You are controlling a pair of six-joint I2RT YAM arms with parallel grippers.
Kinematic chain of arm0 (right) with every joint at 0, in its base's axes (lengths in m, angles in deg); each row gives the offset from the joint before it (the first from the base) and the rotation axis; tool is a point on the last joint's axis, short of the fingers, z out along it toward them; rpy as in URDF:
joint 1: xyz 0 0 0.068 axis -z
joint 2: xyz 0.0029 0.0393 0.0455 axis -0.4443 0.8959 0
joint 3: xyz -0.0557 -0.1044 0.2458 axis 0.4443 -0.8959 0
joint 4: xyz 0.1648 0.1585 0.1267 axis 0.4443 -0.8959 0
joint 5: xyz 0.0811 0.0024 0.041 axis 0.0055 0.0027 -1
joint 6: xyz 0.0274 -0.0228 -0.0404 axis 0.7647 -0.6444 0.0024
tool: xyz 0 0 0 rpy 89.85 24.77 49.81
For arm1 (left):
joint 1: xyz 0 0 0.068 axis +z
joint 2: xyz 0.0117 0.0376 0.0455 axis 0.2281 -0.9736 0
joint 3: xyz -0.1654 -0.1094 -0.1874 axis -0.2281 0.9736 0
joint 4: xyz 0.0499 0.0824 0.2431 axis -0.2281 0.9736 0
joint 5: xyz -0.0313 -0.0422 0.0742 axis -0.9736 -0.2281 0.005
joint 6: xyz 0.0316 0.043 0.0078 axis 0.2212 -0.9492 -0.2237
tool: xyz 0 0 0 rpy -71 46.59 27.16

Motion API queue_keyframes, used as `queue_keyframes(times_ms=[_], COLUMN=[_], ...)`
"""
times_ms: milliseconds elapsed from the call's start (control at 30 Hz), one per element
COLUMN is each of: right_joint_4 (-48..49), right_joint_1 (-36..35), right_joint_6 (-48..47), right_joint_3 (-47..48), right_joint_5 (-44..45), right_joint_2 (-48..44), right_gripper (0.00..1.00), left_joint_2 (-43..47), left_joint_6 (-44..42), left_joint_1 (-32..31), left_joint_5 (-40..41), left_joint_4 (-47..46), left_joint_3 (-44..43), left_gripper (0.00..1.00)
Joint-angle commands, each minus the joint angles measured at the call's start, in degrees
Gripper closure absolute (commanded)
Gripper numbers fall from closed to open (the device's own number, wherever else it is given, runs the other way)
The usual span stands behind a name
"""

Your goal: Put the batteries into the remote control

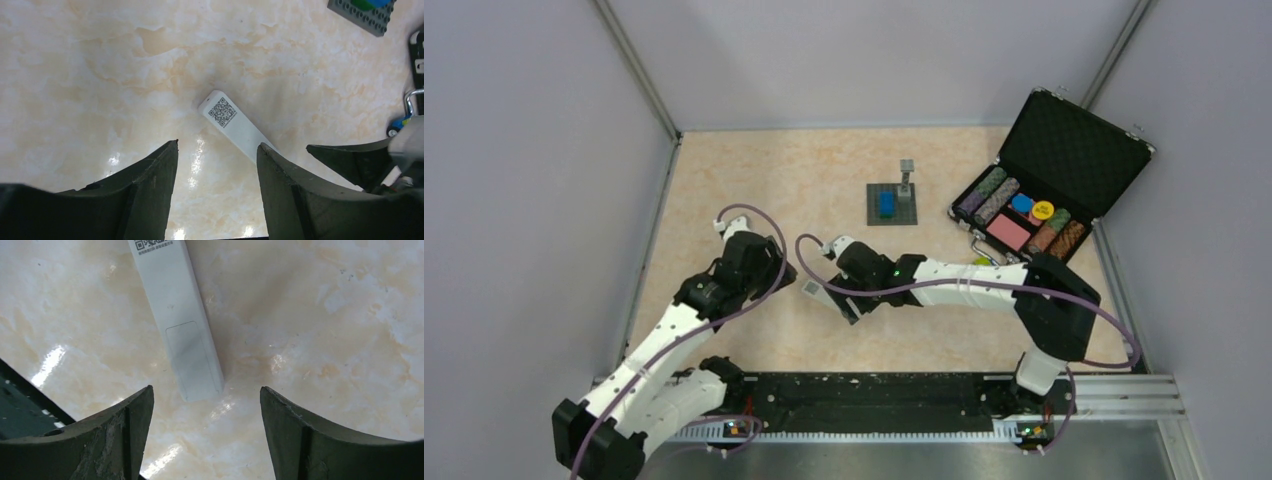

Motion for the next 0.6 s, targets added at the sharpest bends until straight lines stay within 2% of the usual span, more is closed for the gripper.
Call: queue_keyframes(times_ms=[0, 267, 367, 567], right_joint_4=[3.7, 5.4, 6.3, 8.4], right_joint_1=[-0.4, -0.7, -0.7, -1.8], right_joint_6=[-9.7, -11.8, -11.6, -12.6], right_joint_3=[2.5, 2.4, 2.0, 0.6], right_joint_5=[-0.3, -1.9, -1.9, -0.7], right_joint_2=[3.4, 7.0, 8.2, 8.1], right_gripper=[0.24, 0.28, 0.34, 0.52], left_joint_2=[4.4, 9.0, 9.0, 8.1], left_joint_6=[6.6, 9.2, 8.7, 8.0], left_joint_1=[1.5, 5.1, 6.0, 6.4], left_joint_5=[4.8, 3.5, 3.2, 3.9], left_joint_4=[4.3, 6.0, 5.6, 5.8], left_joint_3=[1.5, 5.2, 5.5, 3.5], left_gripper=[0.36, 0.34, 0.35, 0.35])
